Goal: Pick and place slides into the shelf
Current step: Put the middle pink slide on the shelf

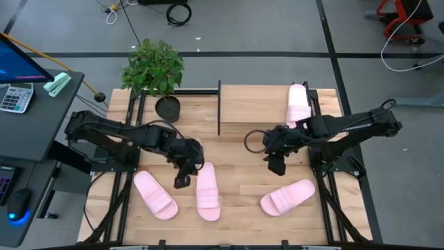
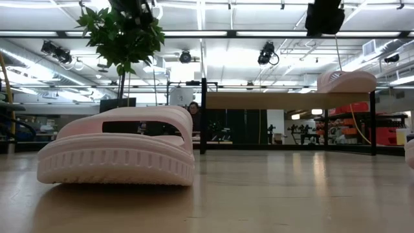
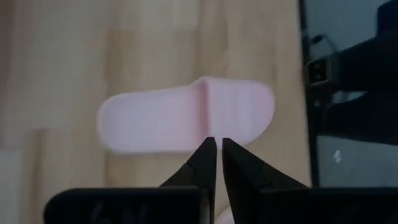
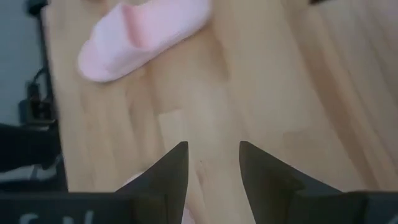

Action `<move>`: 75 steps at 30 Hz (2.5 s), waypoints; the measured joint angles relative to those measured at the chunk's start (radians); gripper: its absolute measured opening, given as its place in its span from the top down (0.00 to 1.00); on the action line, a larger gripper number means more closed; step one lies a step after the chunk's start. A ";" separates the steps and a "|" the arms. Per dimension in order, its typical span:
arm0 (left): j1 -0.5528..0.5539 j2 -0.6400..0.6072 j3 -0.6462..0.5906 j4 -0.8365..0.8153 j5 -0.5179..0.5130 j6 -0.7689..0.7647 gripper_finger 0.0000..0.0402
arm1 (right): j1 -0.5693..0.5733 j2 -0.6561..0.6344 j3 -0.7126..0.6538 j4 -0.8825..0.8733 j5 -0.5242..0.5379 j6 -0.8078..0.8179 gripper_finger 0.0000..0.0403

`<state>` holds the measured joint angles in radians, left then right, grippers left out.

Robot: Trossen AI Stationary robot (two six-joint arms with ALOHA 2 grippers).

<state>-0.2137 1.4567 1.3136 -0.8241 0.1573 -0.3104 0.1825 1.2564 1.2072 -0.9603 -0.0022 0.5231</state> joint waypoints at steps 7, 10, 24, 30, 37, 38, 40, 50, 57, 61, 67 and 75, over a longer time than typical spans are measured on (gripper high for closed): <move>-0.044 0.109 0.000 0.168 -0.001 -0.072 0.87 | 0.127 0.000 -0.062 0.100 -0.010 -0.086 0.63; -0.051 0.166 0.000 0.183 0.000 -0.116 0.84 | 0.174 0.000 -0.090 0.102 0.038 -0.089 0.63; -0.058 0.324 -0.001 0.175 0.106 -0.417 0.65 | 0.274 0.000 -0.267 0.356 0.171 0.032 0.64; -0.058 0.324 -0.001 0.223 0.107 -0.409 0.61 | 0.297 0.000 -0.276 0.367 0.171 0.033 0.64; -0.037 0.376 0.000 0.251 0.091 -0.376 0.58 | 0.301 0.000 -0.276 0.391 0.171 0.025 0.64; -0.034 0.387 0.000 0.253 0.091 -0.367 0.58 | 0.301 0.000 -0.276 0.399 0.172 0.021 0.64; -0.029 0.408 -0.001 0.250 0.092 -0.354 0.57 | 0.300 0.000 -0.276 0.416 0.178 0.015 0.64; -0.029 0.460 0.000 0.249 0.229 -0.297 0.54 | 0.300 0.000 -0.276 0.416 0.194 0.042 0.64; -0.030 0.461 -0.001 0.250 0.252 -0.272 0.63 | 0.300 0.000 -0.276 0.416 0.246 0.042 0.64; -0.031 0.461 -0.001 0.270 0.253 -0.272 0.73 | 0.299 0.000 -0.276 0.416 0.283 0.036 0.64; -0.031 0.461 -0.001 0.277 0.259 -0.269 0.95 | 0.299 0.000 -0.276 0.416 0.324 0.033 0.64; -0.031 0.461 -0.001 0.303 0.293 -0.237 0.97 | 0.298 0.000 -0.276 0.413 0.345 0.031 0.64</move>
<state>-0.2443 1.9175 1.3128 -0.5214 0.4504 -0.5478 0.4801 1.2561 0.9314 -0.5472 0.3428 0.5541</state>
